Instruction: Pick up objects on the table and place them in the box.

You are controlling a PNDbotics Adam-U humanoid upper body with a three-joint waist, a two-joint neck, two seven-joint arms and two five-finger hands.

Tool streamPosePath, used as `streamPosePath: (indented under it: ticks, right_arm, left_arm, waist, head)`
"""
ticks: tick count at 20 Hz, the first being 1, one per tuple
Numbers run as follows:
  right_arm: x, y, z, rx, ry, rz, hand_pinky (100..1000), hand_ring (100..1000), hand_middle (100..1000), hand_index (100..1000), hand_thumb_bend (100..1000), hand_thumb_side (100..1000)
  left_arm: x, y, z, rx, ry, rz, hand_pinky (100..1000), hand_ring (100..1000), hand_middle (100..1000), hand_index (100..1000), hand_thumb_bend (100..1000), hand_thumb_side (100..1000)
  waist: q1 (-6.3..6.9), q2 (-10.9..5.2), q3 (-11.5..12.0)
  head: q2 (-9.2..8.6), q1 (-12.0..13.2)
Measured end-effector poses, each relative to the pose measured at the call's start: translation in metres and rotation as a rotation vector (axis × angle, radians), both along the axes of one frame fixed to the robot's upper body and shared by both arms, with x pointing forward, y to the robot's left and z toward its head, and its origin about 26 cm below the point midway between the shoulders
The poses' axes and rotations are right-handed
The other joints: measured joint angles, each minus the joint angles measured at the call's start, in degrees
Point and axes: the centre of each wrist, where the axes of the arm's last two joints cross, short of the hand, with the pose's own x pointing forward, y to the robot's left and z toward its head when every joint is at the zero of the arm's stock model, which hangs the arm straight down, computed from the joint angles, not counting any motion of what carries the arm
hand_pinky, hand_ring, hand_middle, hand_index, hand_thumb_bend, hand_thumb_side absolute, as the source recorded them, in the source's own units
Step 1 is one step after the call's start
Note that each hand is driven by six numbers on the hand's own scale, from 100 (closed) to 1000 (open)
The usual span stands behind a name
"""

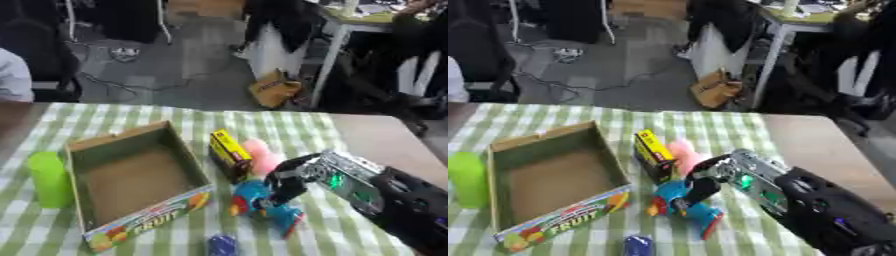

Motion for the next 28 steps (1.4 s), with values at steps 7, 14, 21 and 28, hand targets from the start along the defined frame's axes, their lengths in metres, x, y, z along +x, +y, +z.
streamPosePath:
  ticks: [7,14,21,28]
  right_arm:
    - [-0.001,-0.002,-0.012,-0.058,0.007,0.033,815,844,827,946,367,863]
    - [0.000,-0.006,-0.027,-0.075,0.046,0.025,846,897,853,965,470,908]
    - [0.004,-0.006,-0.033,-0.062,0.072,0.012,847,900,851,963,493,890]
    - [0.008,-0.007,-0.035,-0.044,0.069,-0.001,763,741,707,878,415,852]
  left_arm:
    - [0.000,0.000,0.000,0.000,0.001,0.001,891,906,897,905,182,1000]
    - [0.000,0.000,-0.001,0.000,0.002,0.002,892,906,897,905,181,1000]
    - [0.000,0.001,-0.002,0.000,0.006,0.003,892,906,897,905,181,1000]
    - [0.000,0.001,-0.002,-0.002,0.006,0.003,892,905,897,904,180,1000]
  waist:
    - [-0.54,-0.52,-0.3]
    - [-0.60,-0.52,-0.3]
    - [-0.60,-0.52,-0.3]
    - [-0.60,-0.52,-0.1]
  head:
    - [0.55,-0.3]
    - [0.55,-0.4]
    - [0.54,-0.9]
    - [0.54,-1.1]
